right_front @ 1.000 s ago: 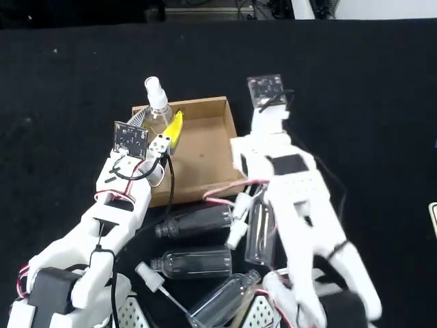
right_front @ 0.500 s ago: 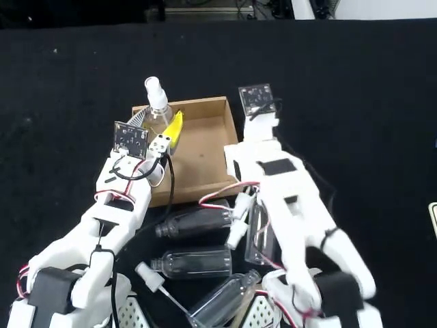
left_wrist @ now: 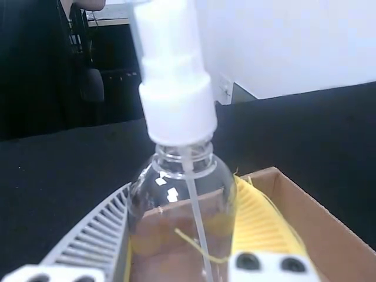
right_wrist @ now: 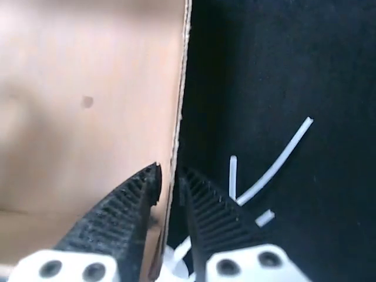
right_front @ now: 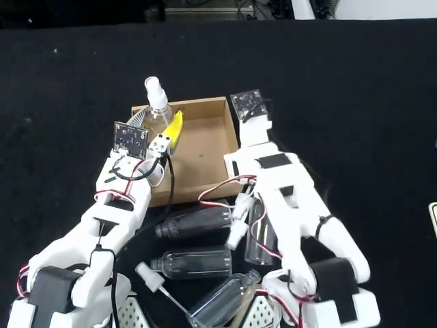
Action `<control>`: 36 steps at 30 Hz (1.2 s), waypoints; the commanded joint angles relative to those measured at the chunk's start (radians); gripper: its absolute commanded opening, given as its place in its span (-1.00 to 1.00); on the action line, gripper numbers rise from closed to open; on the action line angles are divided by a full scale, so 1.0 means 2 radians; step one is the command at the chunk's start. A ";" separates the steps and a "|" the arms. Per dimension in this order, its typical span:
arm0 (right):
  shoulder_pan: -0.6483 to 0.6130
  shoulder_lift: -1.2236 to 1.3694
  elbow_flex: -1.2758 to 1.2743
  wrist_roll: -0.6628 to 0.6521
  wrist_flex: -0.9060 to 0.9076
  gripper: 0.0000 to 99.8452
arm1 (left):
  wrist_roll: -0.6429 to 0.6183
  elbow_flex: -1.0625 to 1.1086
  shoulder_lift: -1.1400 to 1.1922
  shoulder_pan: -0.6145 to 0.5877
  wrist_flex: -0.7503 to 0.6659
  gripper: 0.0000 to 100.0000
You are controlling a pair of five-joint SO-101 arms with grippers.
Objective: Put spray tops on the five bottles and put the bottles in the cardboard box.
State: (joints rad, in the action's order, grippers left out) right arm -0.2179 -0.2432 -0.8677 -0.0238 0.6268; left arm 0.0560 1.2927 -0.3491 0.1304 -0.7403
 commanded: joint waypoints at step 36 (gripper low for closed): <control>0.075 -0.127 -0.055 -0.003 -0.066 -0.66 | -0.003 -0.145 0.265 -0.040 -0.199 -0.94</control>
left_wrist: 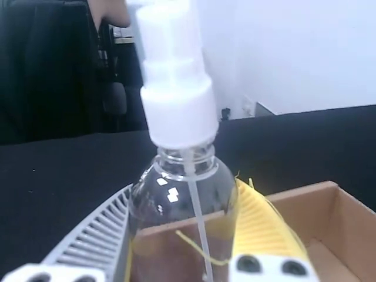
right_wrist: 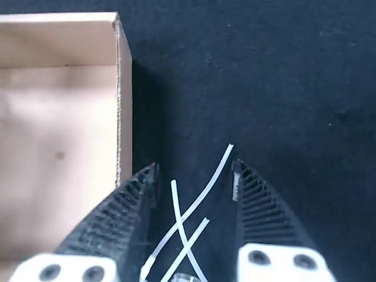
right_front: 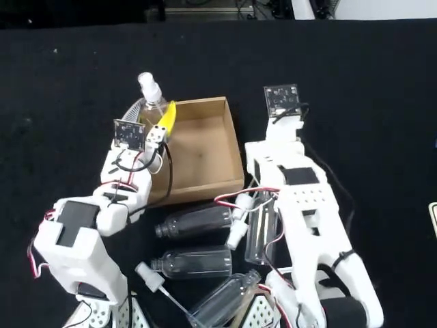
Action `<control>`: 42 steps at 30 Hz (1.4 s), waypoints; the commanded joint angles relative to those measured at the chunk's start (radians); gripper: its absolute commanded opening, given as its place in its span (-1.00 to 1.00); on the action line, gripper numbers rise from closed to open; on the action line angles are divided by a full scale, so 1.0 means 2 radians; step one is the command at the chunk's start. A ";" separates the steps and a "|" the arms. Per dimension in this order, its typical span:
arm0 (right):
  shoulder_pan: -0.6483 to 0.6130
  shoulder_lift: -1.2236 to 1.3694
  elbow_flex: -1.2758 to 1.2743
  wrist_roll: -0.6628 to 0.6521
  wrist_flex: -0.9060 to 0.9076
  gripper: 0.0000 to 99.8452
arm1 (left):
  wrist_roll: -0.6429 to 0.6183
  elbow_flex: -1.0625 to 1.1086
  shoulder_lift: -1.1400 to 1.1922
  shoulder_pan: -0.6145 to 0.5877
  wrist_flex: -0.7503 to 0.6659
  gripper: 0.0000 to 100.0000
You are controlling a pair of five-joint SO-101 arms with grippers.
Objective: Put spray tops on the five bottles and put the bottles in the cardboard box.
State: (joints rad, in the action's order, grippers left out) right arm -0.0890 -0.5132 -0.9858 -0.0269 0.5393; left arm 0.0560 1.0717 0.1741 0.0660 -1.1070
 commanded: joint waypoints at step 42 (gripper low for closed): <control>0.011 0.011 0.010 -0.006 -0.021 -0.66 | -0.004 -0.072 0.083 -0.022 -0.021 -0.40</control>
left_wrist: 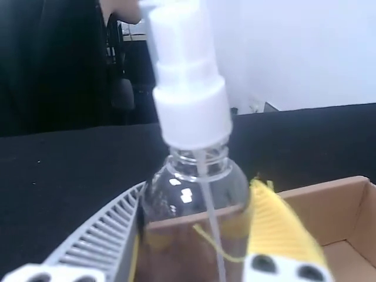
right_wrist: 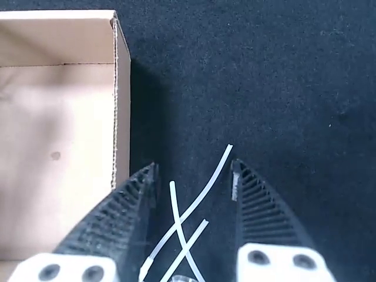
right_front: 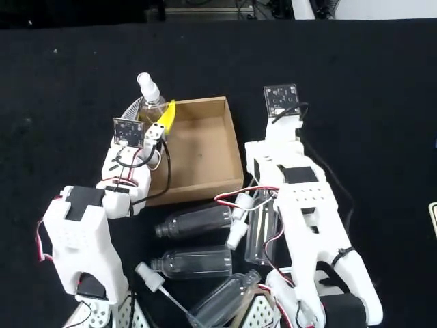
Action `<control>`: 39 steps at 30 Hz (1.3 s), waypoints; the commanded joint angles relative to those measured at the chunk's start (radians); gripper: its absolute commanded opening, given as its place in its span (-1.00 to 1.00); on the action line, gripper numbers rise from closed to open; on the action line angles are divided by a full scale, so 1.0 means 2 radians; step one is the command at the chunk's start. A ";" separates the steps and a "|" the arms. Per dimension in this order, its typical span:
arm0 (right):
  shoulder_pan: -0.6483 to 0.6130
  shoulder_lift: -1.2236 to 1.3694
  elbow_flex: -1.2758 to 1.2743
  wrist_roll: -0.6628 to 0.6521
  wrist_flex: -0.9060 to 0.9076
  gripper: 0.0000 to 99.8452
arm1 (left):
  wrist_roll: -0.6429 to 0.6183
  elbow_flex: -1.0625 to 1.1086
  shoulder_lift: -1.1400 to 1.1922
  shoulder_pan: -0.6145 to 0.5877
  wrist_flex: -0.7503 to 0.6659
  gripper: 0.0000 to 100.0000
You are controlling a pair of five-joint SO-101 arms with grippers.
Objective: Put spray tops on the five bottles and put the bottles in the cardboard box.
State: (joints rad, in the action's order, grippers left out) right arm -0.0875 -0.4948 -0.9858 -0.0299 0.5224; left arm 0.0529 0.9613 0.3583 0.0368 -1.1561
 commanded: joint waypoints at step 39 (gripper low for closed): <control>0.010 0.003 0.005 -0.005 -0.027 -0.66 | -0.002 -0.175 -0.471 -0.024 0.624 -0.39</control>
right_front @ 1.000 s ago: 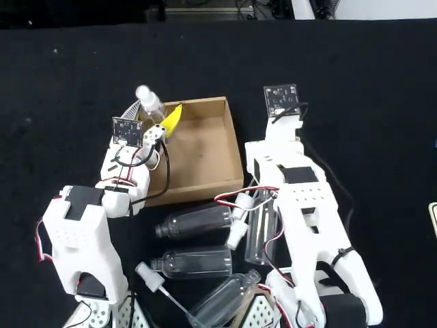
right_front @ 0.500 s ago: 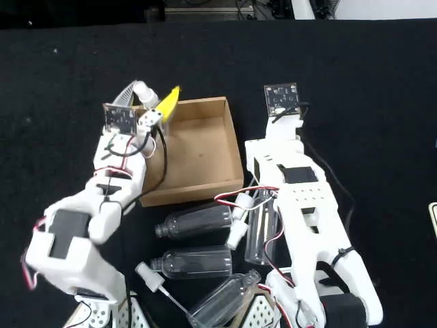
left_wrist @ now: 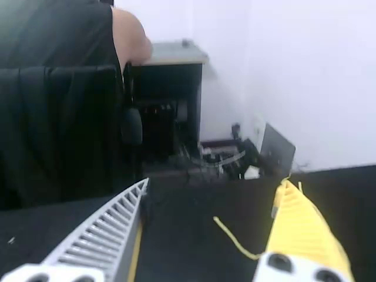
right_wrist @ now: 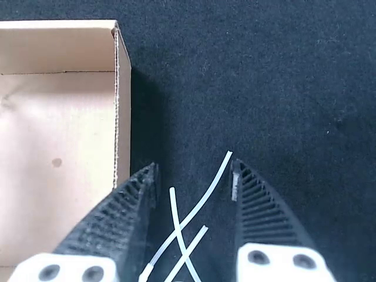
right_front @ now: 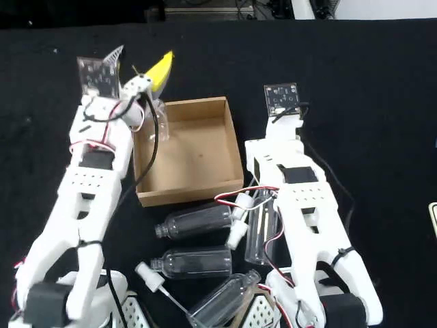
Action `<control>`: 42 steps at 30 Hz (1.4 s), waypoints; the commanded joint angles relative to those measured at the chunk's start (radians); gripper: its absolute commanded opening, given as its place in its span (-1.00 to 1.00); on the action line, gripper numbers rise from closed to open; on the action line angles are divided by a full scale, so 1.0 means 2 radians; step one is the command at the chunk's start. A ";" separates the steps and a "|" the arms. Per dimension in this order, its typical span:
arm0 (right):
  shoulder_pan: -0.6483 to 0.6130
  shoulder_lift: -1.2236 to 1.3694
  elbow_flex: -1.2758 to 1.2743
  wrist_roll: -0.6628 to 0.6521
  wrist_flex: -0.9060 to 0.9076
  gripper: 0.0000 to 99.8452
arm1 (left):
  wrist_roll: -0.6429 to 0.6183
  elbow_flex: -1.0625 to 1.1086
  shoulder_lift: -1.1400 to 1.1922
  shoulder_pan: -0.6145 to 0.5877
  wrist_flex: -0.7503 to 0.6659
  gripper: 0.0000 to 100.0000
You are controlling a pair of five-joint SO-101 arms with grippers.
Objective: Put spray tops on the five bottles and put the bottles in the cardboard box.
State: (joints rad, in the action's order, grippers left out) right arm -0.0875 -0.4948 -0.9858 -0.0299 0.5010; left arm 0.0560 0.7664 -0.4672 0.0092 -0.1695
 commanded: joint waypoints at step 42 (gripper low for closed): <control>0.186 0.000 0.159 0.006 0.161 -0.66 | 0.296 0.028 -0.141 0.315 0.792 -0.39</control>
State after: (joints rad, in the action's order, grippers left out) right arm 0.1504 -0.4933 -0.9168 -0.0222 0.5884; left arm 0.6974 0.8263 -0.7511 0.5646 1.4630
